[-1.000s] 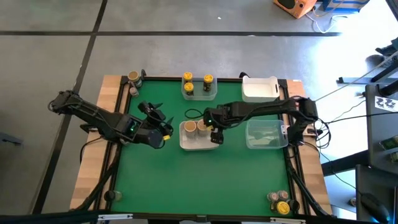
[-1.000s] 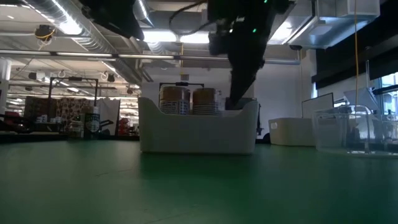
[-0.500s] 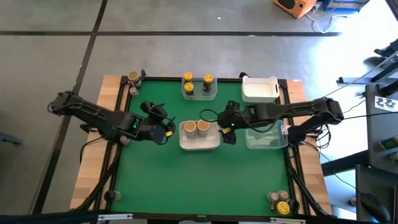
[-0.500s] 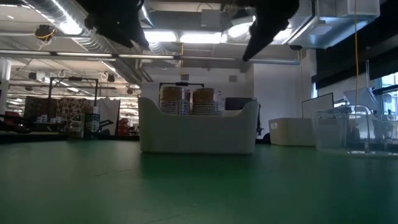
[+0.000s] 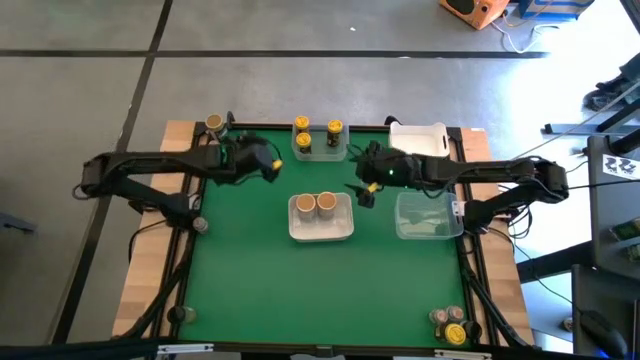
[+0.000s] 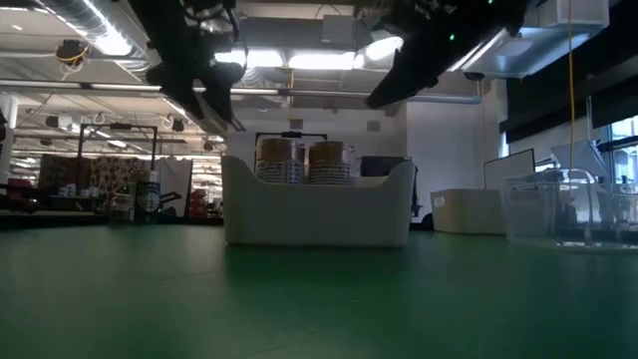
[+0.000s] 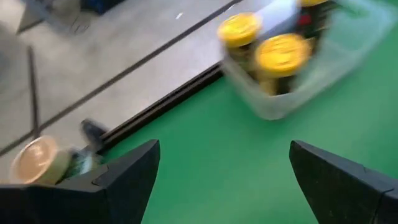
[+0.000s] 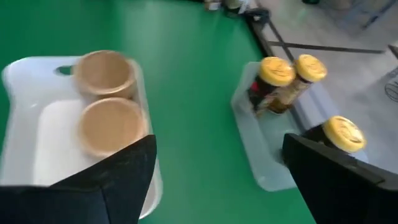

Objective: Sort spices by type
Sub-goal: Put the gold seasoning bottle into the bottom white bin

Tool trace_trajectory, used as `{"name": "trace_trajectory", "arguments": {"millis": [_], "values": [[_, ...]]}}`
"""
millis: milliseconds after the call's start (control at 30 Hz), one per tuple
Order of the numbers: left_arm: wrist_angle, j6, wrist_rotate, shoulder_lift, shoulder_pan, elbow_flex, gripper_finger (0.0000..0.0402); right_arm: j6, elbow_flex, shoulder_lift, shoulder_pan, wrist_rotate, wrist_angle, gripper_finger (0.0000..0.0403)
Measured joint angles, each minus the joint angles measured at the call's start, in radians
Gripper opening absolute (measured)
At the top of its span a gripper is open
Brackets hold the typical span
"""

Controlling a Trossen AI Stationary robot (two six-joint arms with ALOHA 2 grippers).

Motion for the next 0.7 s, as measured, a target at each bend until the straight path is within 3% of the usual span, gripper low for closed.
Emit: {"name": "trace_trajectory", "arguments": {"millis": [333, 533, 700], "values": [[-0.080, 0.090, 0.026, 0.014, 0.279, 0.101, 0.0345, -0.023, 0.010, 0.000, -0.134, -0.033, 0.076, 0.0348], [-0.094, 0.230, 0.044, 0.082, 0.413, 0.181, 0.0345, -0.053, 0.011, 0.000, -0.177, -0.033, 0.117, 0.0348], [-0.195, 0.232, 0.049, 0.161, 0.489, 0.282, 0.0345, -0.133, 0.011, 0.000, -0.192, -0.023, 0.117, 0.0348]]}}
